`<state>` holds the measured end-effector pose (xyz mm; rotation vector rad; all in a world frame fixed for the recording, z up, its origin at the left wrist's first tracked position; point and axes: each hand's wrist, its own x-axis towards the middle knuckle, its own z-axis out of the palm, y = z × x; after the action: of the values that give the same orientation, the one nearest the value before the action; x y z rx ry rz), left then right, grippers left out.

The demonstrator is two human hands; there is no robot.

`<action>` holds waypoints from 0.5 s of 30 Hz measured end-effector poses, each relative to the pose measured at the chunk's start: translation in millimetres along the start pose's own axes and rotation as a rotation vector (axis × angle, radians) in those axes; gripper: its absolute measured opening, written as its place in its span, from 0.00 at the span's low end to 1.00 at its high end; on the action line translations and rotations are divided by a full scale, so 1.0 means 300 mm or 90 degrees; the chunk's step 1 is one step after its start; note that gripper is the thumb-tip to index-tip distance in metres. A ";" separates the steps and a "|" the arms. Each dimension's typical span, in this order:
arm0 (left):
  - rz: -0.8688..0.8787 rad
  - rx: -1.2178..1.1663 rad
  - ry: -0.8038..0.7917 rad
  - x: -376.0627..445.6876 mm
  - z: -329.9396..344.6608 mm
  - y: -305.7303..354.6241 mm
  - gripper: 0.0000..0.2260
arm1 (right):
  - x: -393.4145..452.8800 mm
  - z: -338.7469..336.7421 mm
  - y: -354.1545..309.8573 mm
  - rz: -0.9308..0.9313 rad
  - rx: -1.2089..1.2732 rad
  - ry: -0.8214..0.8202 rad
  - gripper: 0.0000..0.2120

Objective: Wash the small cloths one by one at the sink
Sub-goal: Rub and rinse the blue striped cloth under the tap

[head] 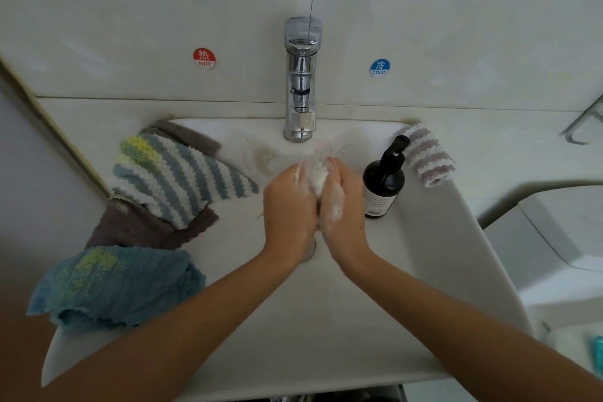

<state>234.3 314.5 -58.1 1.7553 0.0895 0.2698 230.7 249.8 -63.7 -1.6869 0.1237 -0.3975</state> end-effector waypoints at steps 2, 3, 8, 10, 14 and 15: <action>-0.022 -0.018 0.004 0.036 -0.010 -0.019 0.17 | -0.024 0.011 -0.003 0.004 -0.016 -0.033 0.19; -0.030 -0.026 0.003 0.037 -0.014 -0.023 0.16 | -0.017 0.015 -0.001 -0.004 -0.023 -0.046 0.19; -0.043 -0.028 -0.058 0.038 -0.028 0.010 0.15 | 0.083 0.010 -0.002 0.052 0.047 -0.053 0.18; -0.070 -0.011 -0.140 0.080 -0.049 0.034 0.16 | 0.111 -0.016 -0.007 0.066 0.031 -0.069 0.18; -0.076 0.051 -0.262 0.144 -0.131 0.043 0.13 | 0.140 -0.083 -0.036 0.059 0.004 -0.103 0.19; -0.067 0.068 -0.288 0.155 -0.154 0.040 0.11 | 0.142 -0.095 -0.044 0.061 -0.001 -0.122 0.18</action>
<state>267.6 365.9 -32.0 1.8704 -0.1332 -0.2153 259.3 212.1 -39.8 -1.7037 0.0635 -0.1628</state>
